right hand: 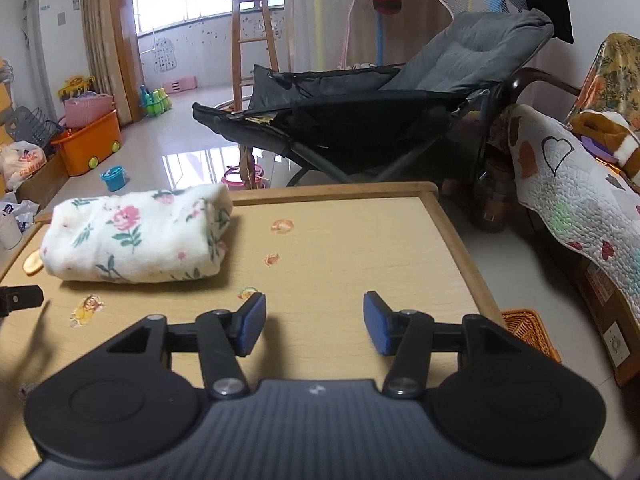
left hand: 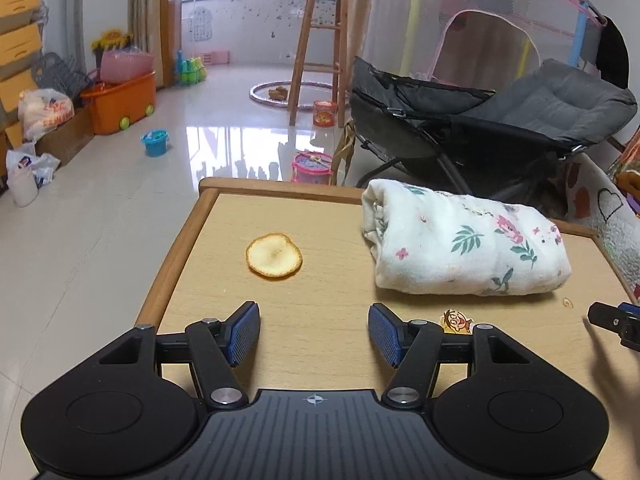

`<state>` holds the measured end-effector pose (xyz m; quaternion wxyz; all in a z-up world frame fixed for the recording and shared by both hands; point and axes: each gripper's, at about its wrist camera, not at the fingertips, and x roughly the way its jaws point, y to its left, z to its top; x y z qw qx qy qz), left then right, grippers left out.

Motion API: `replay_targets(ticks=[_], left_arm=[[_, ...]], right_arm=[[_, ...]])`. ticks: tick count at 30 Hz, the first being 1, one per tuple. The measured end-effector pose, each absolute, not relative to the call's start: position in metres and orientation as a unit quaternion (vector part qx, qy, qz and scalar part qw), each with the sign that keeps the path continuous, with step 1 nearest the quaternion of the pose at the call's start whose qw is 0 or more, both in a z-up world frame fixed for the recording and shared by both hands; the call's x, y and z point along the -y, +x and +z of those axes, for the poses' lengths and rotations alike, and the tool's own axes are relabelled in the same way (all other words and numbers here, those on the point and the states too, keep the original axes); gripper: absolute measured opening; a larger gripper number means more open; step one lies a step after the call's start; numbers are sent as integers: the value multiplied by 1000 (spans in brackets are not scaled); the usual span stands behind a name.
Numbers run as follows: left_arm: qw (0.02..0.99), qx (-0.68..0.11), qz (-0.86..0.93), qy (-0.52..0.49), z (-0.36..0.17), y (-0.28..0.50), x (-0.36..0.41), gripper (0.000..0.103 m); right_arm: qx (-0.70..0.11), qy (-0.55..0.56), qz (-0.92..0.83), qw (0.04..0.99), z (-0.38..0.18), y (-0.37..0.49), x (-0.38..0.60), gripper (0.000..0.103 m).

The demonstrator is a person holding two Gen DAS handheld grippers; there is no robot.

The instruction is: Fold clothes

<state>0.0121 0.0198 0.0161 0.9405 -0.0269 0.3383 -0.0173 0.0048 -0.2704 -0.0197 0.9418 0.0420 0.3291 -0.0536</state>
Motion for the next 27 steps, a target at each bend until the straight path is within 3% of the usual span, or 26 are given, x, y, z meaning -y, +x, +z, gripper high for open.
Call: replay_targets(ticks=[2,6,10,12,14,27], left_arm=[[942,-336,-17,-15,13,13,-17,73],[946,-324,-16,8,9,12,-13,76],[949,-316,-7,12,7,12,-14,90],[947,-320,-7,11,7,13,-12,99],[946,-323,-7,11,7,14,-11,103],[946,-323,-6,10,3,18,-4,103]], right_arm=[[-328,36,-54,943,-22,6,269,58],[-325,25,-55,944,-27,9,265,63],[-321,22,-53,945,-30,11,264,75],[-325,22,-53,944,-31,12,264,83],[-333,23,-54,941,-32,15,265,103],[-337,23,-55,940,-34,15,264,103]])
